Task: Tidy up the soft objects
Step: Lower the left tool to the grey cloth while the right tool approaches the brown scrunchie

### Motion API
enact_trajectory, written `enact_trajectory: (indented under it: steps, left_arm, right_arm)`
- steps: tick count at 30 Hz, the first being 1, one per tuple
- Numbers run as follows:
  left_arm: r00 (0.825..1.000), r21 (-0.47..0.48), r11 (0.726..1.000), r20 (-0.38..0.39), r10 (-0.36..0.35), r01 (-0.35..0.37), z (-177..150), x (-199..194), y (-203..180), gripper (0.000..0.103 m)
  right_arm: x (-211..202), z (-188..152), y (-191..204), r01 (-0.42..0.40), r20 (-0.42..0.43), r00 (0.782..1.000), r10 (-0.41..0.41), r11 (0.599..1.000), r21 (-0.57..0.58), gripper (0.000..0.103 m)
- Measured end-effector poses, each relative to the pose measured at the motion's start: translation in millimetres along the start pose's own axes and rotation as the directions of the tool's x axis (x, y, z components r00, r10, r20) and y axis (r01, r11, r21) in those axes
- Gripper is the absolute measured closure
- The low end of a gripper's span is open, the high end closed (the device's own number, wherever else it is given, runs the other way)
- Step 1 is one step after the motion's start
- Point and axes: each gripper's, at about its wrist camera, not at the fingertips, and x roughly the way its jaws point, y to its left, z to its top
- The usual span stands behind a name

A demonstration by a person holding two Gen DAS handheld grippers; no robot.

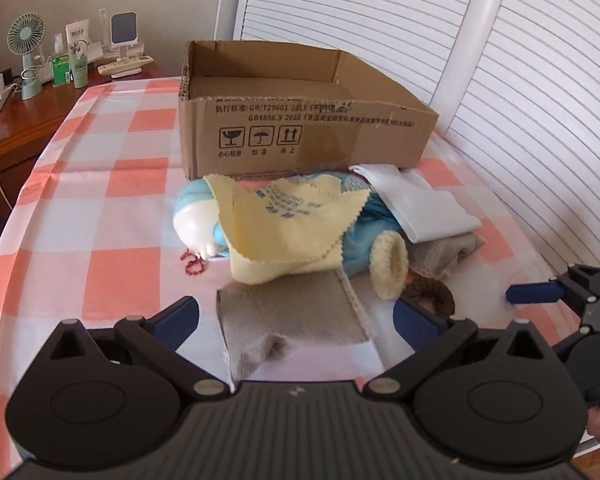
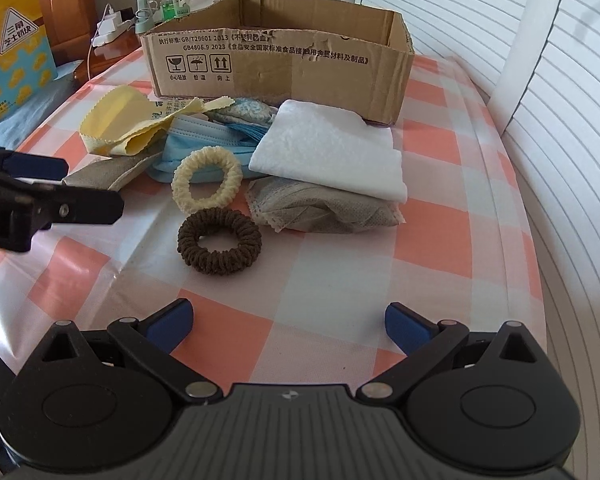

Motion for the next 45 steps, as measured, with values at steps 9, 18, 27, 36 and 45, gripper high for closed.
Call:
enact_trajectory:
  steps: [9,18,27,36,45]
  left_arm:
    - [0.993,0.002,0.994,-0.041,0.113,-0.113,-10.8,12.5,13.2,0.001]
    - [0.993,0.086,0.99,-0.01,0.115,-0.114,-14.2,14.7,9.5,0.001]
    - [0.994,0.113,0.988,0.009,0.106,-0.106,-14.7,18.7,6.8,0.001]
    - [0.994,0.11,0.988,0.001,0.106,-0.106,-12.3,16.7,14.0,0.003]
    - [0.997,0.139,0.987,0.0,0.079,-0.079,-5.7,16.3,11.7,0.023]
  right_arm:
    - [-0.2,-0.8,0.1,-0.003,0.006,1.0,0.003,1.0,-0.011,0.0]
    - [1.3,0.1,1.3,-0.008,0.021,1.0,0.009,1.0,-0.027,0.0]
    - [3.7,2.2,11.5,-0.037,0.048,0.998,0.041,0.996,-0.082,0.0]
    - [13.0,17.2,25.0,-0.098,0.087,0.99,0.109,0.988,-0.118,0.013]
    - [8.0,17.0,31.4,-0.096,0.108,0.988,0.112,0.986,-0.136,0.036]
